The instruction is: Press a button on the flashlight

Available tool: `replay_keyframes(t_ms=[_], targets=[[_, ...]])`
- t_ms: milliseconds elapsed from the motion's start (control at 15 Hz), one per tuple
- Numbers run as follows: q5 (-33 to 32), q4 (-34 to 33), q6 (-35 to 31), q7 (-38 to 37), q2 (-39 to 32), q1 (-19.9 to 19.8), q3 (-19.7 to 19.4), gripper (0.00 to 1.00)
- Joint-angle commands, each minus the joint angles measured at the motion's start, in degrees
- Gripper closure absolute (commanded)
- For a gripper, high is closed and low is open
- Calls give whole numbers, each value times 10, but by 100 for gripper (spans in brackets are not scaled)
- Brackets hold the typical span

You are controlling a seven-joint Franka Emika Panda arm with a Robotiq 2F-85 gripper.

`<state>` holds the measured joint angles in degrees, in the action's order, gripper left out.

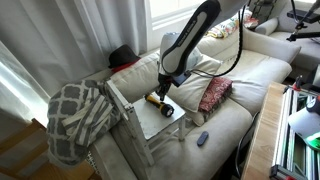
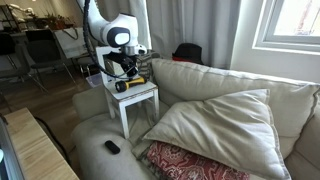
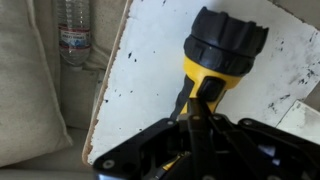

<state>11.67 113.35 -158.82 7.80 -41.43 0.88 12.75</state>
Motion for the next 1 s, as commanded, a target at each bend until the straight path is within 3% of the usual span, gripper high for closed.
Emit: replay_keyframes(t_ms=[0,933], targets=[[-7,35,-9,-11,24,0,-1,100],[-4,39,-23,-8,23,-1,9,100]])
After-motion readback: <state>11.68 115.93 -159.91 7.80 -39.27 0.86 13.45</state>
